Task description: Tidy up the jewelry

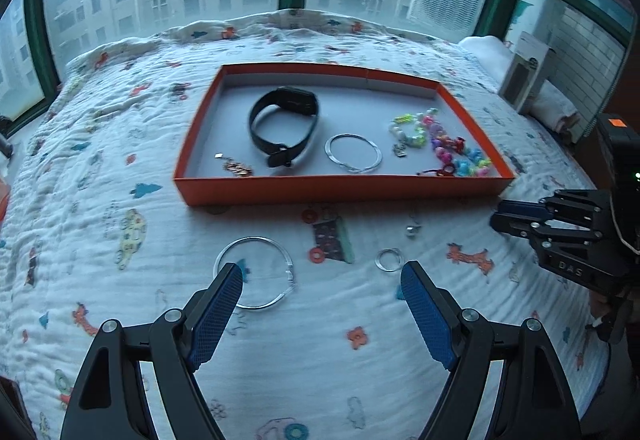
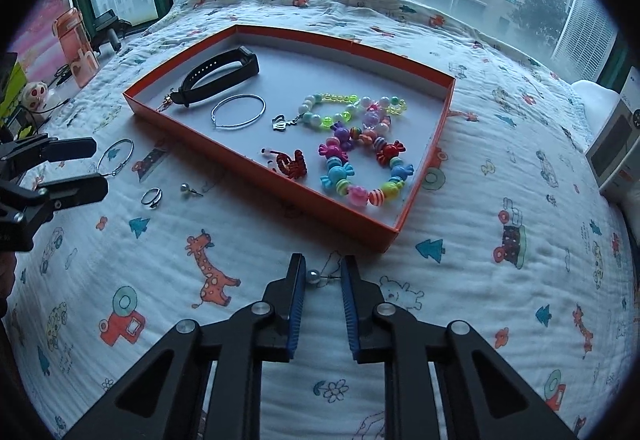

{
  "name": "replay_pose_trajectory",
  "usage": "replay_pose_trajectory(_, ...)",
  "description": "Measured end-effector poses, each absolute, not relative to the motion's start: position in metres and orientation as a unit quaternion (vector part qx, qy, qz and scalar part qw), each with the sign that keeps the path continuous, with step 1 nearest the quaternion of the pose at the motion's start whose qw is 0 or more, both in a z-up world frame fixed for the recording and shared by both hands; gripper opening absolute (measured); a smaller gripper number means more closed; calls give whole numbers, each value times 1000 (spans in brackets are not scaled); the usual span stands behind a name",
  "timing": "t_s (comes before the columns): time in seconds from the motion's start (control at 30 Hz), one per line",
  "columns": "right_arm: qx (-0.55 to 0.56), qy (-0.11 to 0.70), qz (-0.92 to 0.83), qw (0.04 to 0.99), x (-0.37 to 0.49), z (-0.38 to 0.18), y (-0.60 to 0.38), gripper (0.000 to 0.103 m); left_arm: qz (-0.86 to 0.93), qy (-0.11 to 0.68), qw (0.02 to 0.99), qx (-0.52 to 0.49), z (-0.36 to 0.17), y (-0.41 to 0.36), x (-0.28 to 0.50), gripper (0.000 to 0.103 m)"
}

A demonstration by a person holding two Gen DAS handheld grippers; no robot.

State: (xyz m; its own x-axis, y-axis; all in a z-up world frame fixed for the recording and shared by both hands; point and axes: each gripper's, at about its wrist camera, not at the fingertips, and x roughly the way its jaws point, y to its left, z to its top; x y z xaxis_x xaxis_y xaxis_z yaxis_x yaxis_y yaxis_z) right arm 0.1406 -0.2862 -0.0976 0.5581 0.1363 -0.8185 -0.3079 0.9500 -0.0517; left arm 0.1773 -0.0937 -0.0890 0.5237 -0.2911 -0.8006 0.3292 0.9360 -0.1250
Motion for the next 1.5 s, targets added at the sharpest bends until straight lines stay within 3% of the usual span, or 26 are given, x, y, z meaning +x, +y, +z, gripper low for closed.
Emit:
replay_pose_trajectory(0.13, -80, 453, 126, 879, 137, -96, -289, 21, -207, 453, 867, 28, -91, -104, 178, 84)
replay_pose_trajectory(0.37, -45, 448, 129, 884, 132, -89, -296, 21, -256, 460, 849, 52, -102, -125, 187, 53)
replay_pose_trajectory(0.77, -14, 436, 126, 891, 123, -78, -298, 21, -269, 442, 848, 110, -111, -146, 185, 26)
replay_pose_trajectory(0.93, -6, 433, 124, 893, 118, -74, -296, 21, -266, 429, 853, 133, -113, -152, 179, 19)
replay_pose_trajectory(1.17, 6, 428, 118, 896, 111, -69, -294, 21, -257, 430, 858, 118, -110, -148, 180, 19)
replay_pose_trajectory(1.5, 15, 403, 111, 908, 94, -49, -287, 21, -229, 390, 890, 62, -51, -129, 165, 19)
